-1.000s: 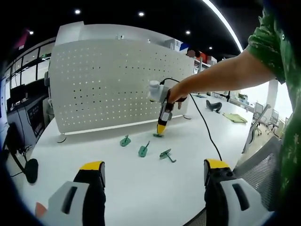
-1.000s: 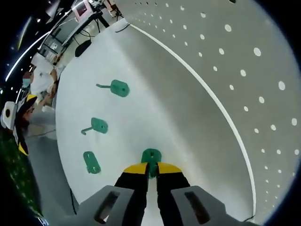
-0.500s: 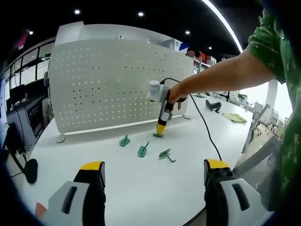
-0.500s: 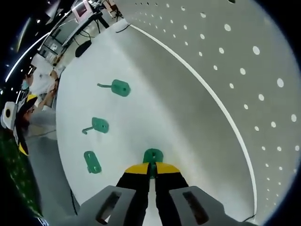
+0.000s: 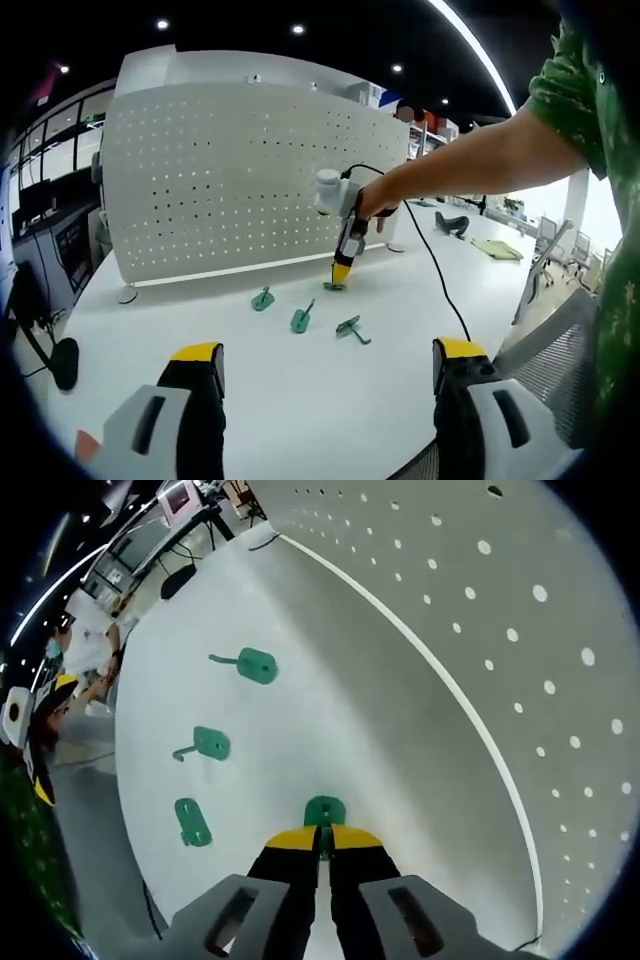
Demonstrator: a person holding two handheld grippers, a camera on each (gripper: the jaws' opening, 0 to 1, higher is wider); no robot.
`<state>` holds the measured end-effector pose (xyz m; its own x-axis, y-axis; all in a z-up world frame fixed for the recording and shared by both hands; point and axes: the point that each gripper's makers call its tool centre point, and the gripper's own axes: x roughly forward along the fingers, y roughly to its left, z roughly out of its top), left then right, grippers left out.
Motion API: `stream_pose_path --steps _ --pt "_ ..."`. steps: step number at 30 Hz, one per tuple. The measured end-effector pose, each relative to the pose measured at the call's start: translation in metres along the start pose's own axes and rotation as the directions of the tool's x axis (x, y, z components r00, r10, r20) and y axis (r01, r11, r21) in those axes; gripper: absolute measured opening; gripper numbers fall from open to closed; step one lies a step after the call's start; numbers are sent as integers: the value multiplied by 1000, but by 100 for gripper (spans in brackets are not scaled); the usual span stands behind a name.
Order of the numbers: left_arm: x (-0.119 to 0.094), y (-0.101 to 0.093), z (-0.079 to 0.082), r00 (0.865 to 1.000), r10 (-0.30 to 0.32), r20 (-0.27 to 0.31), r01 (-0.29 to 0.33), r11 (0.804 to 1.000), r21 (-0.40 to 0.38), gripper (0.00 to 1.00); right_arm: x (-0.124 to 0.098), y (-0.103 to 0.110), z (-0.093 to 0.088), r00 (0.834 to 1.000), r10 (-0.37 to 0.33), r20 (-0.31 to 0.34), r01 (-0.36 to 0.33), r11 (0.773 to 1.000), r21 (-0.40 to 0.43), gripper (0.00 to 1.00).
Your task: Insert the hook assembly into the mounting plate slot until the hook locks in place.
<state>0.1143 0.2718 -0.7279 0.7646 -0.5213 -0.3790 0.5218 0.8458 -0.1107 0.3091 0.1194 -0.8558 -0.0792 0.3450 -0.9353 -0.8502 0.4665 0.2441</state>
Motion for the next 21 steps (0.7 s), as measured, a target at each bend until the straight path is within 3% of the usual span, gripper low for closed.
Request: stream_pose_path --steps 21 --pt "0 -3 0 1000 -13 0 13 1000 9 88 -5 2 2 996 -38 77 37 999 16 2"
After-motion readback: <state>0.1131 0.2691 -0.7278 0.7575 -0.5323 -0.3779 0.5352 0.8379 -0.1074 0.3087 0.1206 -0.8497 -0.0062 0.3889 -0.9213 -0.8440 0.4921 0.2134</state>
